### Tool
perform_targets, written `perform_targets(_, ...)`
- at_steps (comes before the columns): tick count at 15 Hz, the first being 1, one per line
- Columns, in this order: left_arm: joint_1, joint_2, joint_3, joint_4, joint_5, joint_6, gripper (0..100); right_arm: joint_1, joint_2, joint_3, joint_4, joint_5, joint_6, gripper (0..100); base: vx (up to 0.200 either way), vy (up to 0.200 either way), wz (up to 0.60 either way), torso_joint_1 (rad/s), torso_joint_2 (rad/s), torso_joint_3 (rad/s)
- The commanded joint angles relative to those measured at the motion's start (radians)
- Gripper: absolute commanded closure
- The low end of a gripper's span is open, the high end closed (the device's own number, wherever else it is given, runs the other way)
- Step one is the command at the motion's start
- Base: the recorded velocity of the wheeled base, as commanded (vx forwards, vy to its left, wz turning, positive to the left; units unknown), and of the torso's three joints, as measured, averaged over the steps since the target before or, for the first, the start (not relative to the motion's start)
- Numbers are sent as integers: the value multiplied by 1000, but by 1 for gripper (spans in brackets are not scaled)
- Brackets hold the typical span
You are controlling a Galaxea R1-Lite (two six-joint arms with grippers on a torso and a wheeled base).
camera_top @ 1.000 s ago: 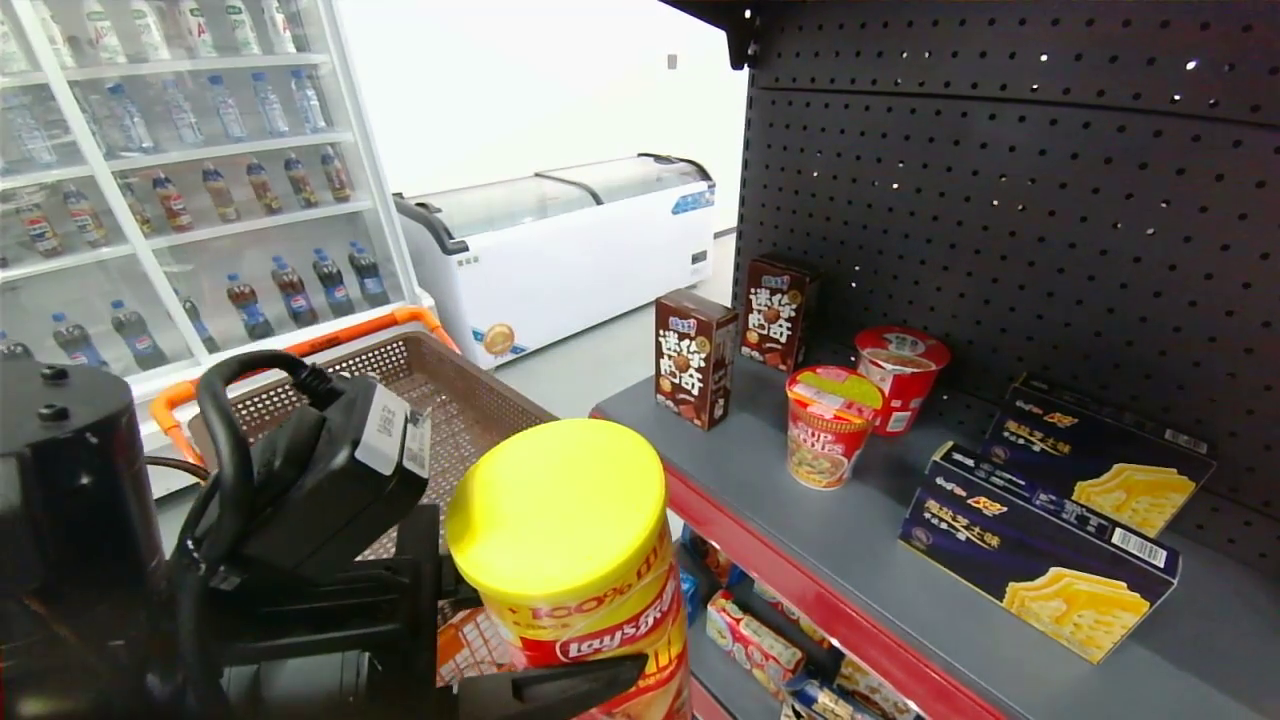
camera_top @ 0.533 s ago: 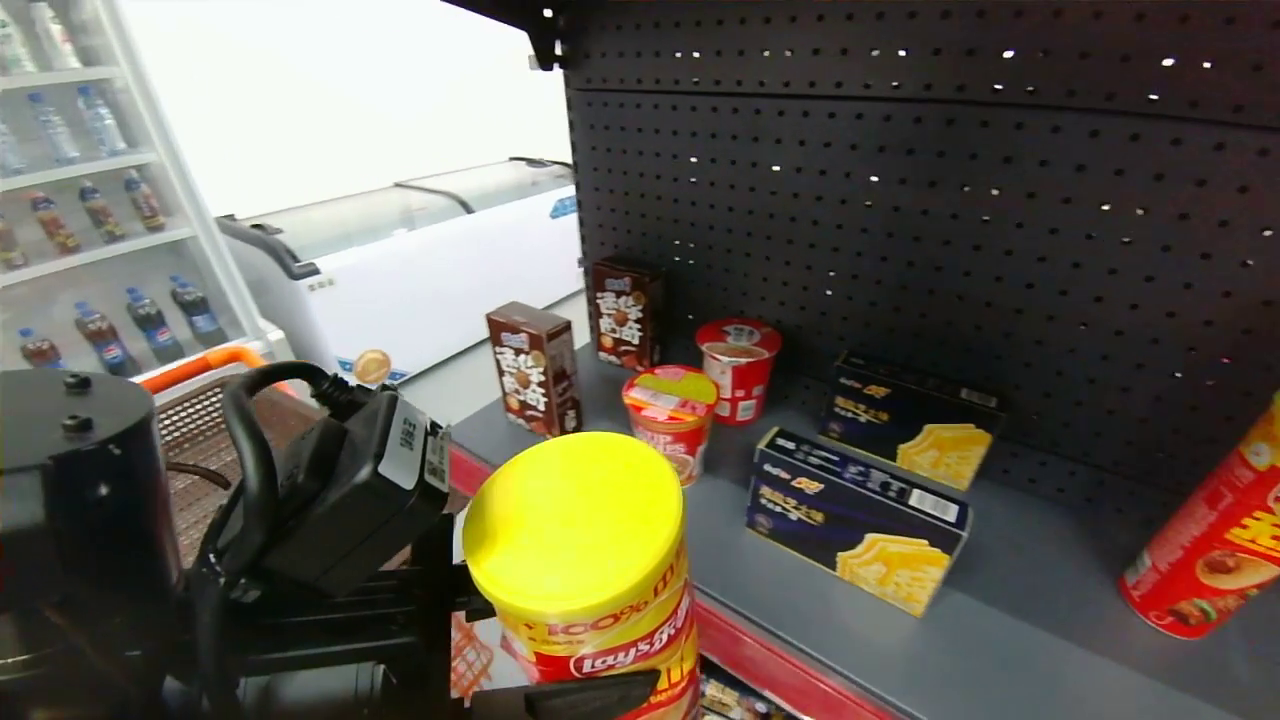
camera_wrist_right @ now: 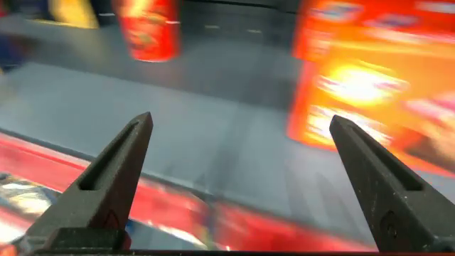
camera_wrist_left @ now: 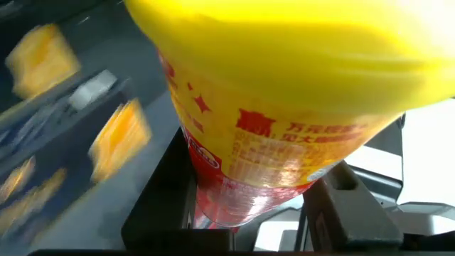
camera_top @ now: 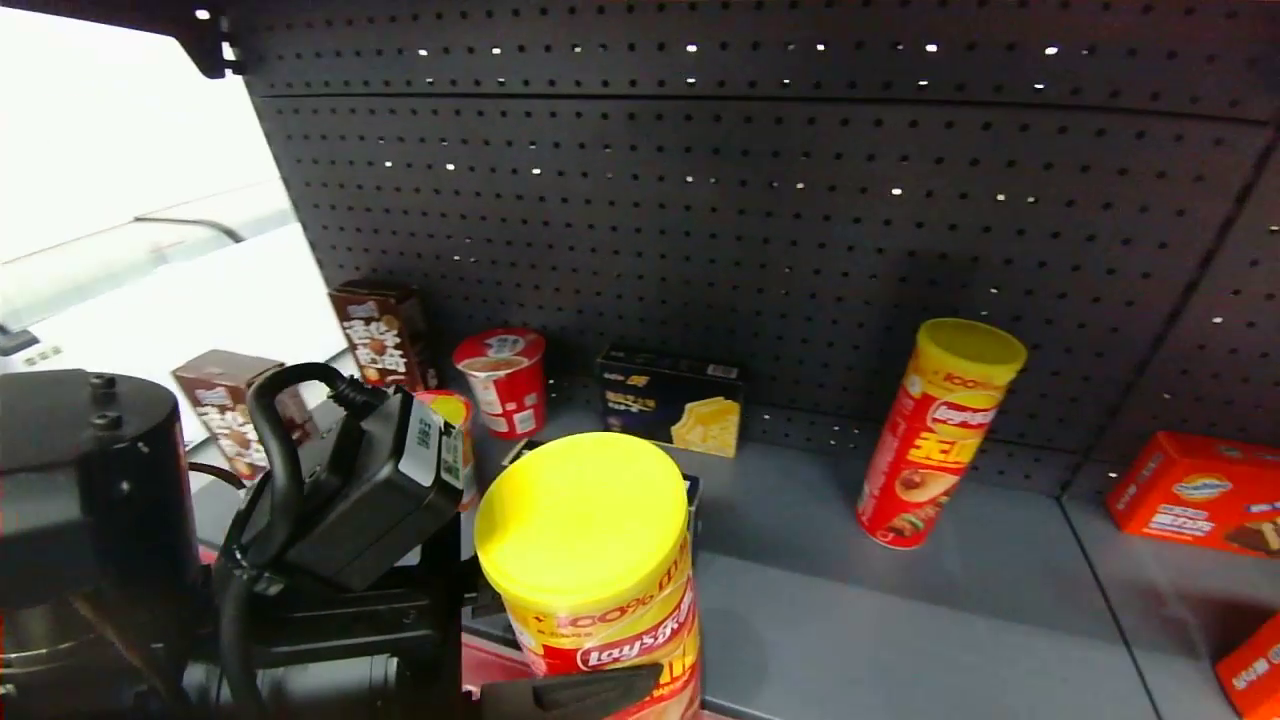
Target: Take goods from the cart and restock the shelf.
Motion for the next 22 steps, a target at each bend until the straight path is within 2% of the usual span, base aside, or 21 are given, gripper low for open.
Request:
perform_targets(1,5,12,0,-1,0,0,100,0,0,0,-1,1,0,0,0,0,-600,2,-2,2)
perform_targets(3,7,13,0,-1,1,0,100,0,0,0,-1,1,0,0,0,0,-600,0,0,2)
perform_targets(12,13,13,0,-1,3,-1,100,0,0,0,-1,1,0,0,0,0,0,0,0,0)
perform_targets(14,13,16,0,-1,4,-1,100,0,0,0,-1,1,0,0,0,0,-600,-2,2,5)
perform_targets(17,13,19,-2,-2,8,-1,100,0,0,0,-1,1,0,0,0,0,0,0,0,0)
perform_targets(22,11,15,-2,4,58,-1,100,1,55,0,-1,2,-17,0,0,0,0,0,0,0)
